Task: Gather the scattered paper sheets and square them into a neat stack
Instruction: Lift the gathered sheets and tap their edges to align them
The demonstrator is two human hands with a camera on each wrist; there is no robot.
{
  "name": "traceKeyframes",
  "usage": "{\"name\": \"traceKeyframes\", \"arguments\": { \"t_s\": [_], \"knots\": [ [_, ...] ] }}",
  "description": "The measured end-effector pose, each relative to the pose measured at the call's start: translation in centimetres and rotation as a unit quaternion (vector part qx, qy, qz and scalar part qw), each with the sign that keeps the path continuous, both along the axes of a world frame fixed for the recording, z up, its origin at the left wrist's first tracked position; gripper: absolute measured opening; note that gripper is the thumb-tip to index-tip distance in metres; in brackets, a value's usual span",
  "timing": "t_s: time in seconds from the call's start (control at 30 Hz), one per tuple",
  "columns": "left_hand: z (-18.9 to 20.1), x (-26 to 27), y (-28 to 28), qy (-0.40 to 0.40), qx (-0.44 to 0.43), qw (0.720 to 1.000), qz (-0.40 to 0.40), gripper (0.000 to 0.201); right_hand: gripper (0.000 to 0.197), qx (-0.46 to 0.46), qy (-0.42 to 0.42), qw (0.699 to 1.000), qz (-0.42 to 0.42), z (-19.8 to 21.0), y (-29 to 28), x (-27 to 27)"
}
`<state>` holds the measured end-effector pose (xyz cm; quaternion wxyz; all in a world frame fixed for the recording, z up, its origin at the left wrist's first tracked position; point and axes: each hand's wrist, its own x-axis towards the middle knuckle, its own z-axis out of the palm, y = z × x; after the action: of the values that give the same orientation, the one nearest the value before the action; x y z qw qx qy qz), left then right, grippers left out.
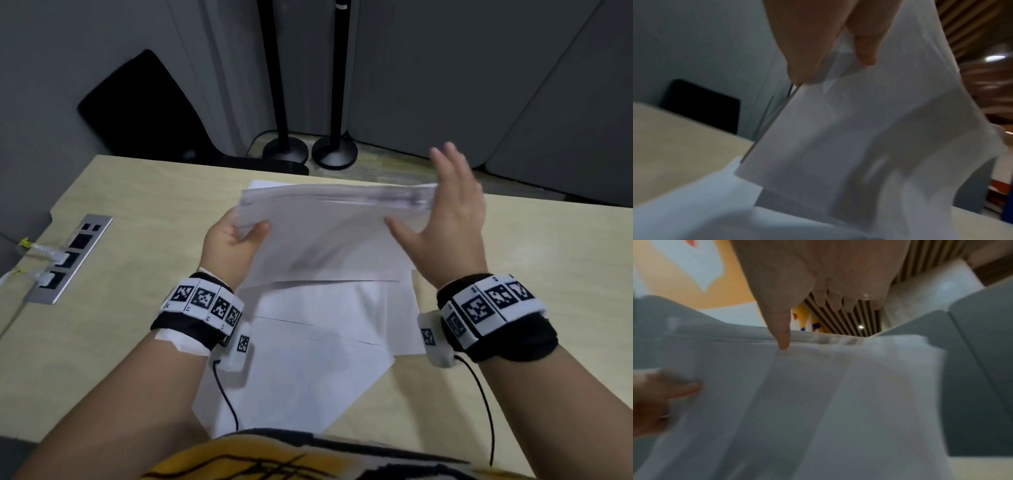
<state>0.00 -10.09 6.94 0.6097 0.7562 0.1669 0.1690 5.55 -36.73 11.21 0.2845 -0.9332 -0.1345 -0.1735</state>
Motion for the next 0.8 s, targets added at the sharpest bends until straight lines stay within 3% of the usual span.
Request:
{"name": "traceKeyframes", "arguments": {
  "t_s": [0.1, 0.17, 0.3, 0.4, 0.47, 0.53, 0.63, 0.67, 0.8],
  "knots": [
    [2.2, 0.7, -1.5, -0.062, 0.084, 0.992, -0.072, 0.027, 0.087, -0.071, -0.007, 0.992, 0.102, 1.6, 2.4, -0.6],
    [3.2, 1.0, -2.2, -0.105, 0.130, 0.980, -0.106, 0.025, 0.074, -0.098, 0.014, 0.987, 0.130, 2.4, 3.4, -0.5],
    [4.0, 1.7, -2.6, -0.117, 0.159, 0.976, -0.091, 0.021, 0.008, -0.111, 0.018, 0.985, 0.130, 3.0, 3.3, -0.1],
    [3.6, 1.9, -2.0, -0.103, 0.131, 0.985, -0.049, 0.027, 0.011, 0.004, -0.002, 0.994, 0.107, 3.0, 2.5, 0.0],
    [2.8, 1.9, -1.2, -0.078, 0.103, 0.992, 0.000, 0.044, 0.015, 0.115, 0.003, 0.988, 0.099, 3.3, 1.9, 0.3],
    [2.2, 1.7, -0.2, -0.054, 0.038, 0.997, 0.026, 0.062, 0.025, 0.215, 0.022, 0.971, 0.105, 3.7, 1.3, 0.6],
    [2.1, 1.4, -0.1, -0.046, -0.069, 0.996, -0.028, 0.078, 0.037, 0.348, 0.054, 0.930, 0.105, 3.9, 1.0, 0.9],
    [2.2, 1.4, -0.5, -0.038, -0.089, 0.994, -0.047, 0.076, 0.032, 0.382, 0.070, 0.916, 0.106, 3.9, 0.8, 1.0],
    [4.1, 1.5, -2.1, -0.070, -0.126, 0.989, -0.027, 0.034, 0.028, 0.498, 0.148, 0.844, 0.134, 3.3, 0.4, 0.9]
  ]
}}
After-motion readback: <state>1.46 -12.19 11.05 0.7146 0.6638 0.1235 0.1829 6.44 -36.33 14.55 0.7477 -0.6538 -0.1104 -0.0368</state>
